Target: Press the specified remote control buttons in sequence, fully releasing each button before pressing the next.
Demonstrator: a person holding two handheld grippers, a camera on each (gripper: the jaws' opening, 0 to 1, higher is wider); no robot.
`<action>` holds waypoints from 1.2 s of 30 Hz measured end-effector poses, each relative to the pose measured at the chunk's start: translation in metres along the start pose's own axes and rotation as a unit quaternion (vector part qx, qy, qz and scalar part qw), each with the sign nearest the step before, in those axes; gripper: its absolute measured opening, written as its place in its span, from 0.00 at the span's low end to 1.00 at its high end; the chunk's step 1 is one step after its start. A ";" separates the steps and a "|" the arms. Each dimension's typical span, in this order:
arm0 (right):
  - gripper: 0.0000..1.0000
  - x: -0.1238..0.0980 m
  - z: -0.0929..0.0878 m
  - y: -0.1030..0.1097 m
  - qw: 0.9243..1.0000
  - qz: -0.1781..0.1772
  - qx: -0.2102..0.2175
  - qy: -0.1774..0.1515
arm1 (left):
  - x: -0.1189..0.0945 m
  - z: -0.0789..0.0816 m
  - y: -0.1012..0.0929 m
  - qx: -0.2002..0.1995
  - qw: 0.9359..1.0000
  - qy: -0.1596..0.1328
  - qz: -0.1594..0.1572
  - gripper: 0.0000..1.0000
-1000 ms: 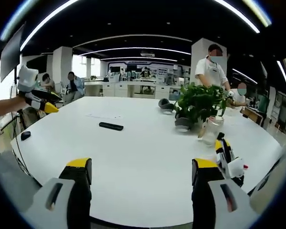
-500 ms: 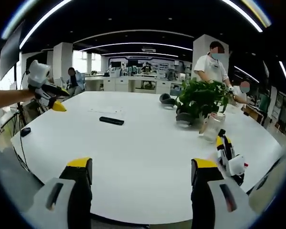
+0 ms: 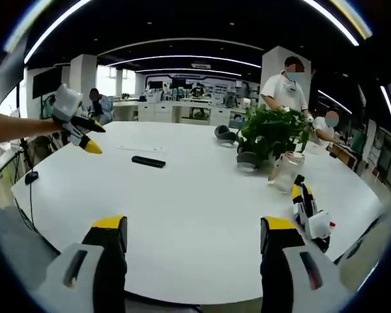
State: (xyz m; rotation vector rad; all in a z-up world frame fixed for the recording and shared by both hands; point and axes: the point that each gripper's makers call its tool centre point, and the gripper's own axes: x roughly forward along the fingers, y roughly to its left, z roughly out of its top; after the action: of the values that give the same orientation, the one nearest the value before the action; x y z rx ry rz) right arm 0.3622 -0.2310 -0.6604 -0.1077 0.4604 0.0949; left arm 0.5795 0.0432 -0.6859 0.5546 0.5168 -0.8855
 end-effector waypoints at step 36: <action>0.84 0.007 -0.023 -0.001 0.997 -0.016 -0.028 0.068 | 0.105 -0.029 0.073 -0.006 0.996 0.010 -0.091 0.64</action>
State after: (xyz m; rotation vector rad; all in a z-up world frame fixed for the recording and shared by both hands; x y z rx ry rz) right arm 0.3586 -0.2349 -0.6839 -0.1763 0.5912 0.0701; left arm 0.6908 0.0392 -0.7561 0.5110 0.5984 -1.0498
